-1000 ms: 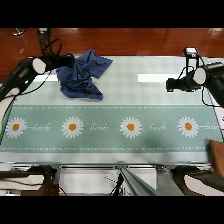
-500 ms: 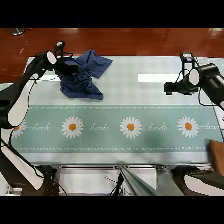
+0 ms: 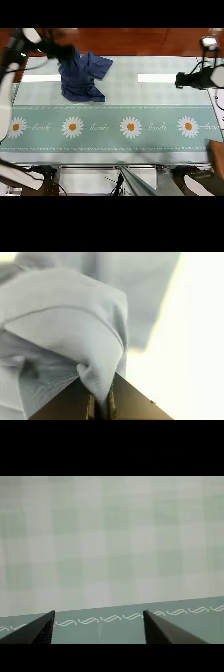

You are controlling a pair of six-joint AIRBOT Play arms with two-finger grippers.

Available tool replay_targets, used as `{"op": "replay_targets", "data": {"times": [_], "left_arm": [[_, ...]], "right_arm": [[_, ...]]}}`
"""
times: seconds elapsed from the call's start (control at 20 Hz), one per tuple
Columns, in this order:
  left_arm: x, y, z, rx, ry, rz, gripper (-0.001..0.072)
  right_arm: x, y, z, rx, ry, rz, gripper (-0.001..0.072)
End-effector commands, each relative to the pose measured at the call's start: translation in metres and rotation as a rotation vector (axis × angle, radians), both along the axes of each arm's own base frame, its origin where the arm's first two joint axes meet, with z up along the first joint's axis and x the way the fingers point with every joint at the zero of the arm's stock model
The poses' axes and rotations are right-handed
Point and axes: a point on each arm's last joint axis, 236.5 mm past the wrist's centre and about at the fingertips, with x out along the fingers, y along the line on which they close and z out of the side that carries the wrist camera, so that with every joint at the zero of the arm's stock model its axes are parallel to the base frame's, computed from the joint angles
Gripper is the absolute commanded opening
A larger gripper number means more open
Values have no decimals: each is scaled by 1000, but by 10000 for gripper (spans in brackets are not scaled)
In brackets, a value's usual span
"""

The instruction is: Fold the shirts.

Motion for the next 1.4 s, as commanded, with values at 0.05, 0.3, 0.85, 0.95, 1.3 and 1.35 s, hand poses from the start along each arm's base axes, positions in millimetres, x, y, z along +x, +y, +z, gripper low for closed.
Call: {"op": "replay_targets", "data": {"times": [0.05, 0.3, 0.85, 0.95, 1.3, 1.35], "left_arm": [[-53, -20, 197, -142, -420, -20, 24], [-138, -28, 340, -239, -784, -36, 24], [-278, -128, 391, -378, -905, -378, 24], [-288, -147, 367, -406, -871, -412, 24], [-337, -162, 180, -549, -496, -392, 24], [-351, -169, 139, -528, -407, -421, 24]], "right_arm": [[-43, 23, 84, 91, -207, 101, 625], [-97, 44, 136, 179, -334, 188, 625], [-145, 56, 149, 211, -346, 263, 625], [-146, 56, 148, 210, -341, 263, 625], [-144, 55, 146, 224, -334, 247, 625], [-143, 55, 145, 229, -328, 241, 625]]}}
